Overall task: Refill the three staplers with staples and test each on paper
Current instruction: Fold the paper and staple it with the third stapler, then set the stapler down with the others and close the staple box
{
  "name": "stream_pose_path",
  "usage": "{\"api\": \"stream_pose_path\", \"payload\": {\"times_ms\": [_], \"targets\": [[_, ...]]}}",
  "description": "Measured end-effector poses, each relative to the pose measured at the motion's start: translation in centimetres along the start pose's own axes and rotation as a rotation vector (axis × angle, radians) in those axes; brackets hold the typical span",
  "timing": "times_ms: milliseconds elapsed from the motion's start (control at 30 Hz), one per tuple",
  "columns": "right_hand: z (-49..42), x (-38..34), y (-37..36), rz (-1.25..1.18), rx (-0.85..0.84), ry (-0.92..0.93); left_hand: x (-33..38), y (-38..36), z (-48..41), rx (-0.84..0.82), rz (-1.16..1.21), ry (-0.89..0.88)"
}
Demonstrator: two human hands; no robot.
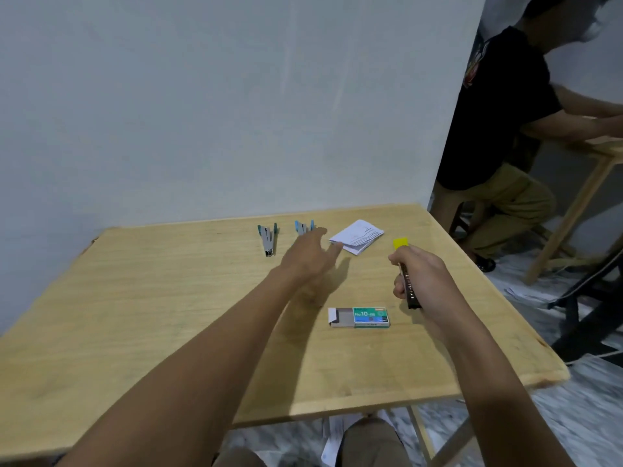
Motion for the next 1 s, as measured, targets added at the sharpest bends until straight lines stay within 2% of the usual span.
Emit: {"api": "stream_pose_path", "payload": {"times_ms": [100,267,433,533,800,1000], "targets": [[0.8,-0.1,-1.7,0.033,-0.057,-0.009,-3.1,2.9,4.2,0.111,-0.183,0.031],[1.9,0.0,-6.0,0.141,-0.173,0.007,-9.4,6.2,10.7,0.141,-0.475,0.304],[1.4,0.6,-11.3,0.200,-0.291,0.035,-11.8,7.3,12.9,0.126,-0.437,0.305],[-0.2,0.9,-14.4,0.325,-0.306,0.069,-12.5,7.5,13.0,0.085,-0.438,0.276],[-5.9,-1.0,-21.8,0.918,-0.194,0.177,-13.1,7.8,12.9,0.000,-0.441,0.241],[-9.4,-2.2,-25.7,1.064,-0.120,0.206,-13.0,7.9,12.5,-0.045,-0.416,0.250]]}}
Point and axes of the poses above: each hand's wrist, its own z-axis away from the middle knuckle, its own y-axis out of the back of the hand, x = y × z, the point moved 5 cm from there along -z, towards the middle knuckle, and after that the axes turned 7 degrees about -x, right-handed, at the moved point
